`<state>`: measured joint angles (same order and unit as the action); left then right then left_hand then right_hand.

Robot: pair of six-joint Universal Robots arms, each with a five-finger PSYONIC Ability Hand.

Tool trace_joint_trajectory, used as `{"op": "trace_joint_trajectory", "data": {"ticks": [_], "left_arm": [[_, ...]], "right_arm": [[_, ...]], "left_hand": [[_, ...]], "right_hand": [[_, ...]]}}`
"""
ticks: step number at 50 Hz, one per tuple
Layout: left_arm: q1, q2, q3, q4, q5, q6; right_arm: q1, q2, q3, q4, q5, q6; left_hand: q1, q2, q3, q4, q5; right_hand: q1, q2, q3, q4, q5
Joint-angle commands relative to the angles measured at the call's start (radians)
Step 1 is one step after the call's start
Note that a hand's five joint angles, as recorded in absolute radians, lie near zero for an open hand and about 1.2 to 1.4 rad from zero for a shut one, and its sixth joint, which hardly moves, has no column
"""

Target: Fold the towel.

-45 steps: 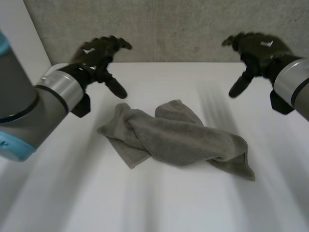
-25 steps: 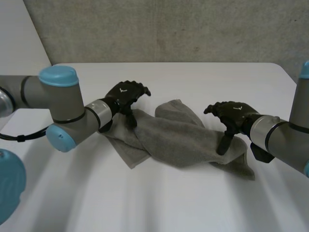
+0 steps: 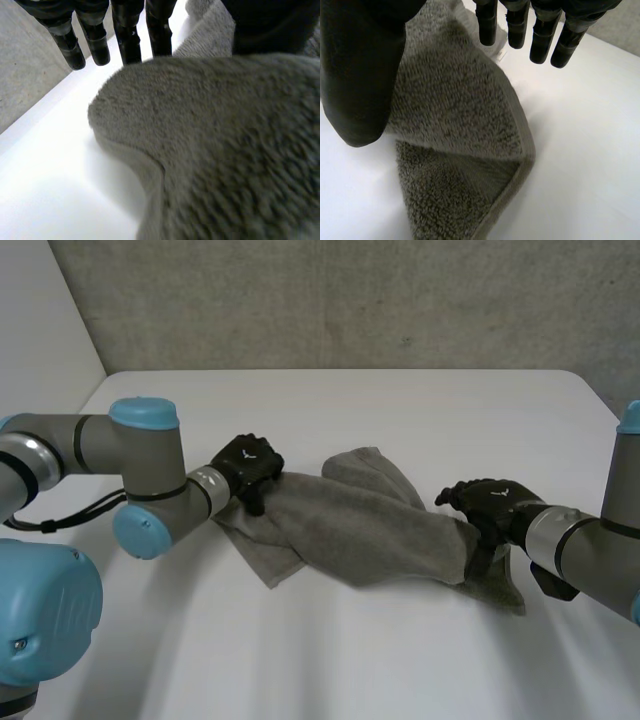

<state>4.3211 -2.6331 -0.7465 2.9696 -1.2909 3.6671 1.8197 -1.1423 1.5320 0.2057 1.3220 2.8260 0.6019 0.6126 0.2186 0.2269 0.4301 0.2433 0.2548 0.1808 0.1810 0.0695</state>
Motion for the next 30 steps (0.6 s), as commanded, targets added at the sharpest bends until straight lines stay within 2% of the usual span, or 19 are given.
{"op": "trace_joint_trajectory", "data": {"ticks": [1,2,4,5,6,9,16,22,25,29,30], "left_arm": [[0.000,0.036,-0.068,0.009,-0.037,0.016],[0.000,0.036,-0.068,0.009,-0.038,0.016],[0.000,0.089,-0.106,0.014,-0.059,0.008],[0.000,0.090,-0.106,0.014,-0.059,0.008],[-0.001,0.117,-0.131,0.014,-0.070,0.002],[-0.005,0.186,-0.195,0.017,-0.079,-0.018],[-0.008,0.374,-0.384,0.016,-0.068,-0.134],[-0.001,0.469,-0.475,0.019,-0.062,-0.164],[0.003,0.470,-0.436,0.043,-0.065,-0.167],[0.015,0.458,-0.349,0.123,-0.079,-0.171],[0.028,0.453,-0.309,0.179,-0.083,-0.176]], "right_arm": [[0.004,0.007,0.003,-0.002,-0.016,-0.019],[0.004,0.007,0.003,-0.002,-0.017,-0.019],[0.004,-0.001,0.007,-0.002,-0.068,-0.034],[0.004,-0.001,0.007,-0.002,-0.069,-0.034],[0.003,-0.007,0.011,0.000,-0.104,-0.037],[0.000,-0.037,0.019,0.003,-0.170,-0.039],[0.000,-0.125,0.040,0.015,-0.239,-0.074],[0.006,-0.149,-0.010,0.101,-0.268,-0.258],[0.018,-0.128,-0.109,0.119,-0.245,-0.318],[0.029,-0.062,-0.257,0.101,-0.204,-0.296],[0.038,-0.030,-0.345,0.077,-0.164,-0.265]], "left_hand": [[0.444,0.433,-0.044,-0.052,0.441],[0.445,0.435,-0.044,-0.052,0.443],[0.726,0.715,-0.044,-0.052,0.723],[0.727,0.717,-0.044,-0.052,0.724],[0.794,0.783,-0.044,-0.052,0.791],[0.794,0.784,-0.044,-0.052,0.792],[0.794,0.784,-0.044,-0.052,0.792],[0.794,0.784,-0.044,-0.052,0.792],[0.794,0.784,-0.044,-0.052,0.792],[0.794,0.784,-0.044,-0.052,0.792],[0.794,0.784,-0.044,-0.052,0.792]], "right_hand": [[0.427,0.415,-0.006,-0.007,0.426],[0.429,0.417,-0.006,-0.007,0.428],[0.905,0.894,-0.006,-0.007,0.905],[0.907,0.896,-0.006,-0.007,0.907],[0.983,0.971,-0.006,-0.007,0.982],[1.152,1.141,-0.006,-0.007,1.151],[1.153,1.141,-0.006,-0.007,1.152],[1.153,1.141,-0.006,-0.007,1.152],[1.153,1.141,-0.006,-0.007,1.152],[1.153,1.141,-0.006,-0.007,1.152],[1.153,1.141,-0.006,-0.007,1.152]]}}
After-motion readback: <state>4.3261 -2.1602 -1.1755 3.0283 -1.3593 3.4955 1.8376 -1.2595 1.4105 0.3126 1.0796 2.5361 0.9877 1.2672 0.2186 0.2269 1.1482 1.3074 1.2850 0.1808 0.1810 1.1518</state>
